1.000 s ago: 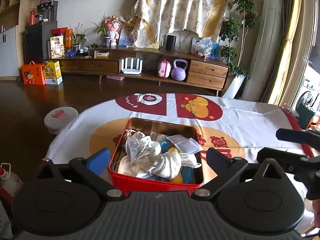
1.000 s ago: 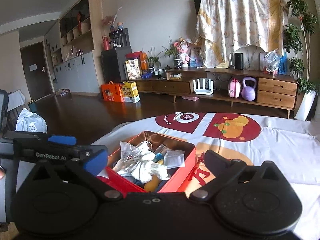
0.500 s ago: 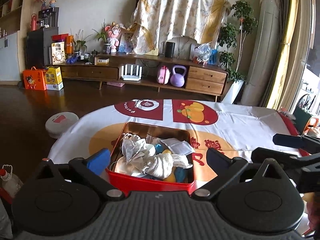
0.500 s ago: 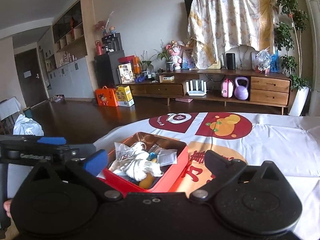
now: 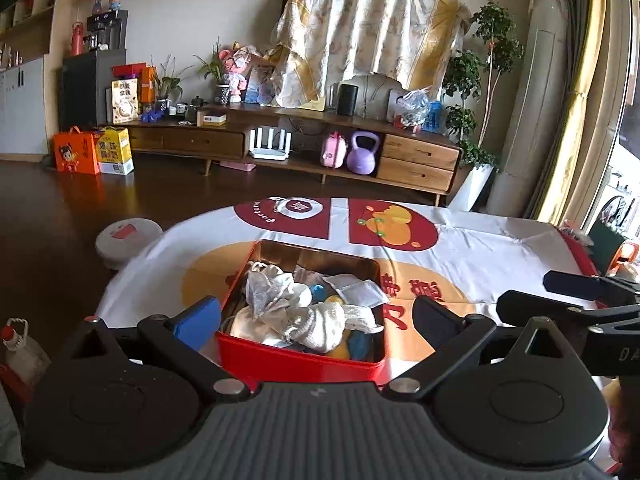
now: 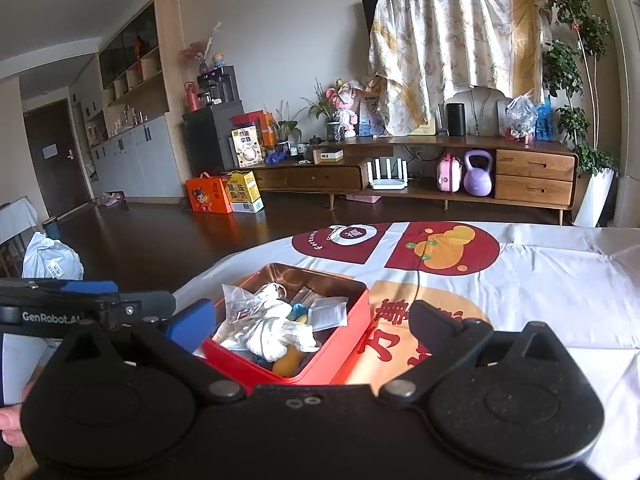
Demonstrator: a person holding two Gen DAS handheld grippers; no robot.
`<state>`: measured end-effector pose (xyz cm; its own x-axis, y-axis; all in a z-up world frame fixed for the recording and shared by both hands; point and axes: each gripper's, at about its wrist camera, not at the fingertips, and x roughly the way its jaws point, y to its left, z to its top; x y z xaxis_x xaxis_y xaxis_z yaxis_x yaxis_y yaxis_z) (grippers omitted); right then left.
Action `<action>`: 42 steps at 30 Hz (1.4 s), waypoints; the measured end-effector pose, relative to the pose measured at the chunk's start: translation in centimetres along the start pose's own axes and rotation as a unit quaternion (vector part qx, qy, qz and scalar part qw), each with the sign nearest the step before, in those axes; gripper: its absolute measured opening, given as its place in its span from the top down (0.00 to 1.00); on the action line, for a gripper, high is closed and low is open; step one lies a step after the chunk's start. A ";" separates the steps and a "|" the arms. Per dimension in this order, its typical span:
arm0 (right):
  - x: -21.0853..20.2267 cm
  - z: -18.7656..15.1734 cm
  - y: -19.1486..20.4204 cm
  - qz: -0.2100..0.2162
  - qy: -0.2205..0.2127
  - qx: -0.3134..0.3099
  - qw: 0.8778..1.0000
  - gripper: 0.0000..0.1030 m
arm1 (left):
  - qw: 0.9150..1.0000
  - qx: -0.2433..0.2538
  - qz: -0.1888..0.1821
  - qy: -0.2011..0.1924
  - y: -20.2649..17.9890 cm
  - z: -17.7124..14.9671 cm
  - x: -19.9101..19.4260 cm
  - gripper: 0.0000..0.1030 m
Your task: Organize soft objects
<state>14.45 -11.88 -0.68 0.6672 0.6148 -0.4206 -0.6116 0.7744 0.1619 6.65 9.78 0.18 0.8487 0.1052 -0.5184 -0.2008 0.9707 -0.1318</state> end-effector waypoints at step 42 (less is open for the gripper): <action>0.6 -0.4 0.1 -0.008 0.003 0.005 1.000 0.00 | 1.000 0.021 -0.002 -0.012 -1.1 -0.5 -0.6 0.00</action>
<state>14.60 -11.48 -1.21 0.6739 0.6021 -0.4281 -0.5967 0.7853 0.1651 6.12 8.56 0.25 0.8607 0.1068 -0.4977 -0.1777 0.9793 -0.0973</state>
